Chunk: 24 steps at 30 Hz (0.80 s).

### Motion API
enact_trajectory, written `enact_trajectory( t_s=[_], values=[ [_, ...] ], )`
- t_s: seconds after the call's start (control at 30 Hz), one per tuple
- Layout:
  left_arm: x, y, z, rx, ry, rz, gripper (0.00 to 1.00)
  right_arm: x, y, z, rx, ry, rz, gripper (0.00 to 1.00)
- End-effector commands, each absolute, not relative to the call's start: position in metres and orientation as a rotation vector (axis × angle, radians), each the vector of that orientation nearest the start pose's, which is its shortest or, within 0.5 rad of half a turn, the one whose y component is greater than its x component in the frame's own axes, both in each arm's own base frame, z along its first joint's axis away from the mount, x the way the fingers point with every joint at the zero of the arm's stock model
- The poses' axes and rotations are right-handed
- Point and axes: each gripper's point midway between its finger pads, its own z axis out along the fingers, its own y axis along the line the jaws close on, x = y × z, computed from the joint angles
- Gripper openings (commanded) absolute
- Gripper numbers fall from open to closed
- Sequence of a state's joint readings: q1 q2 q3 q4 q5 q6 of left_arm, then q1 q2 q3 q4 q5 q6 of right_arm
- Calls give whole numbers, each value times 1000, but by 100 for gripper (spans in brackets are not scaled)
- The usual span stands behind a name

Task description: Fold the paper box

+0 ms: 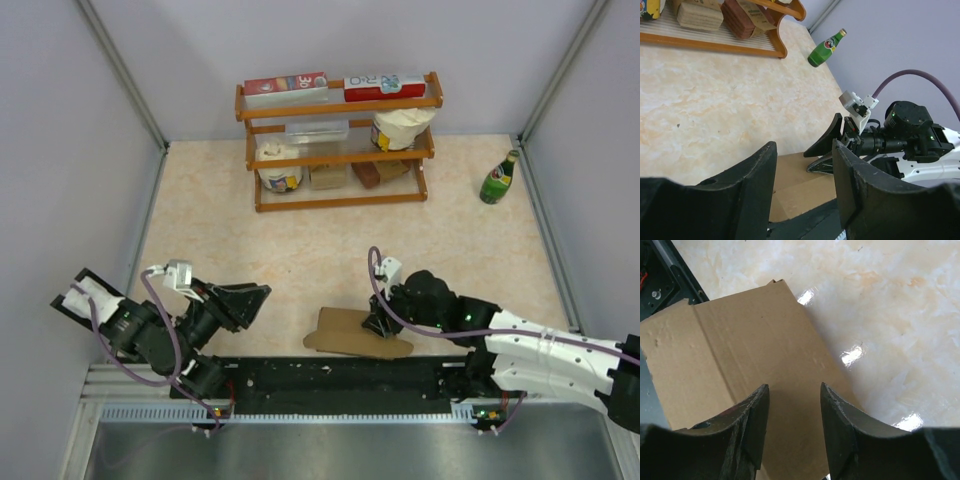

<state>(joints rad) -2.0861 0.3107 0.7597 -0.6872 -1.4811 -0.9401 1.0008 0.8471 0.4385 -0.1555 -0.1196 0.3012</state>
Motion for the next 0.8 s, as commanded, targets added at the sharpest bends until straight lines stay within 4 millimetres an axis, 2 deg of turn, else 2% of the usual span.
enact_trajectory(
  t_s=[0.0, 0.27, 0.4, 0.57, 0.63, 0.67, 0.73, 0.77],
  values=[
    [65, -175, 299, 164, 1753, -1206, 53, 120, 259, 103, -908, 2088, 866, 45],
    [50, -186, 273, 183, 1817, -1198, 54, 122, 257, 97, -916, 2106, 824, 43],
    [49, -189, 256, 154, 1865, -1166, 53, 129, 257, 107, -863, 2068, 819, 45],
    [49, -201, 250, 141, 1880, -1135, 53, 134, 259, 126, -812, 2010, 843, 50],
    [45, -219, 240, 211, 1907, -1110, 52, 135, 259, 129, -801, 1996, 849, 50],
    [39, -236, 239, 299, 1908, -1123, 53, 135, 260, 131, -799, 1990, 854, 50],
    [42, -275, 243, 467, 1910, -1125, 54, 136, 261, 133, -798, 1985, 854, 50],
    [42, -295, 237, 554, 1948, -1090, 55, 136, 261, 135, -802, 1980, 855, 50]
  ],
)
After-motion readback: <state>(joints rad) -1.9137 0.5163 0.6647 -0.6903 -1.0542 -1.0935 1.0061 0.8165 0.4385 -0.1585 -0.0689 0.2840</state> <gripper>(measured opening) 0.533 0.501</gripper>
